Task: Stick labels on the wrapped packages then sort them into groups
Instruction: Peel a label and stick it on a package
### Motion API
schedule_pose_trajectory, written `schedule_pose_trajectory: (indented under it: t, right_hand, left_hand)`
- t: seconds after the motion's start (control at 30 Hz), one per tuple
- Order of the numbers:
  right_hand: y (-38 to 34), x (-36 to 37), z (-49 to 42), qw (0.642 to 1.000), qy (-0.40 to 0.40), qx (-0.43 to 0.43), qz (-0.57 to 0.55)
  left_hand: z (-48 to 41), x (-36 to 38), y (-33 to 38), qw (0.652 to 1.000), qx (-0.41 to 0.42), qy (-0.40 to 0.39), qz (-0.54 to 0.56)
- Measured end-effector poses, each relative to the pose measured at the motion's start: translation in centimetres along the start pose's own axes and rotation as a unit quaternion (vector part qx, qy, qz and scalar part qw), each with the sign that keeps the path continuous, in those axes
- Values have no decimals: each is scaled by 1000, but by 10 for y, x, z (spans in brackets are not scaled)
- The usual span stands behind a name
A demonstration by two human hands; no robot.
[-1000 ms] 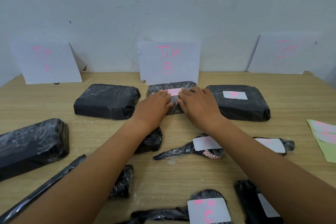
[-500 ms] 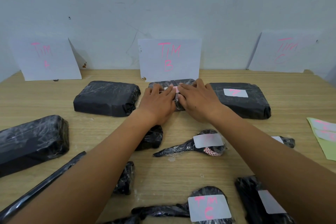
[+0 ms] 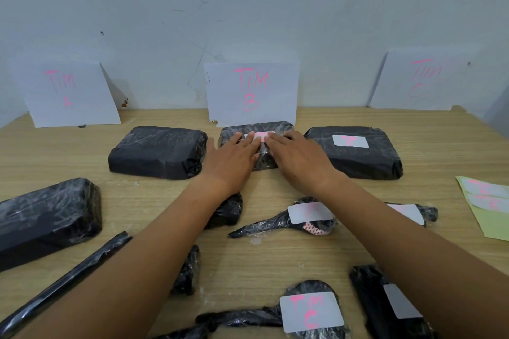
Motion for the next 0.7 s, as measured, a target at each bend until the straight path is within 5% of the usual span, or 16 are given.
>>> schedule_pose_trajectory:
  t: [0.33, 0.7]
  right_hand:
    - [4, -11, 0, 996, 62, 31, -49]
    - [4, -4, -17, 998, -39, 21, 33]
  left_hand:
    - [2, -19, 6, 997, -34, 63, -18]
    - [-6, -9, 10, 999, -26, 0, -42]
Point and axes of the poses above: each hand's wrist, its own z-axis away from the middle knuckle, its own x-axis out of the palm, y = z × x, the point moved 9 cm from there along -z, towards the middle knuckle, and after that the axes turned 8 degrees about -x, right-handed, at the moved point
